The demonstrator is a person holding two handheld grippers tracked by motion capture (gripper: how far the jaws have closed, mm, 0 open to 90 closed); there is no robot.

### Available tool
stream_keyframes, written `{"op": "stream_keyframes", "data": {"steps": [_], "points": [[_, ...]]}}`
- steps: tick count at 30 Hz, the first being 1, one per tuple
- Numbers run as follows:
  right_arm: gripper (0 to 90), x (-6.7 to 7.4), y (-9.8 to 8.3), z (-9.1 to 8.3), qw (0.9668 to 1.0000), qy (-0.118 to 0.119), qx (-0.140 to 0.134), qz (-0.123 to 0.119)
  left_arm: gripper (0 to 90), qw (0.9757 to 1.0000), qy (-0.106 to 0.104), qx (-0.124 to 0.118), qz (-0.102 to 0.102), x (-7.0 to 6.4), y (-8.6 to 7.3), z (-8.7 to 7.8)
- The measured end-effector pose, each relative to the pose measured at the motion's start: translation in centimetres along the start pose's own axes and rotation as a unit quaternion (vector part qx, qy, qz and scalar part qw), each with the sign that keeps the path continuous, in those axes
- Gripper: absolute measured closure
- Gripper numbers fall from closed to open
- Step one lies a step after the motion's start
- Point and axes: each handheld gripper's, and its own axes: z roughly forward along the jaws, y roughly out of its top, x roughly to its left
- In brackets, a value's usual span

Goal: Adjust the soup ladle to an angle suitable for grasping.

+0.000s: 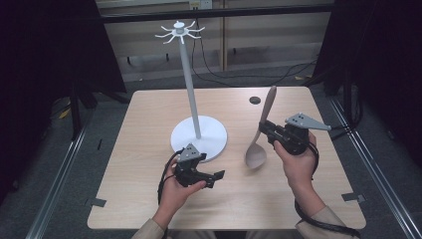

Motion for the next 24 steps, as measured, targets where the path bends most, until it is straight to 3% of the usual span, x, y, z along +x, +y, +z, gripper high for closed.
{"op": "stream_keyframes", "data": {"steps": [6,9,11,13,20,24], "points": [[77.5,0.9,0.2,0.3,0.9999,0.014,0.002,-0.008,8.8,0.9999,0.002,-0.010,0.010,-0.4,0.4,0.6],[77.5,1.3,0.3,0.4,0.9996,0.025,0.005,-0.010,13.2,0.9997,0.007,-0.023,0.010,-0.5,0.6,0.6],[77.5,1.7,0.4,0.5,0.9994,0.031,0.008,-0.010,18.0,0.9995,-0.003,-0.028,0.015,-0.5,0.8,0.7],[77.5,2.3,0.6,0.6,0.9991,0.038,0.007,-0.019,26.1,0.9992,-0.003,-0.031,0.023,-0.7,1.0,0.9],[77.4,3.4,0.9,0.9,0.9982,0.051,0.011,-0.028,36.0,0.9984,-0.004,-0.041,0.038,-1.2,1.8,1.7],[77.5,4.1,1.0,1.1,0.9976,0.061,0.012,-0.031,40.2,0.9982,-0.002,-0.050,0.032,-1.4,2.2,2.1]]}}
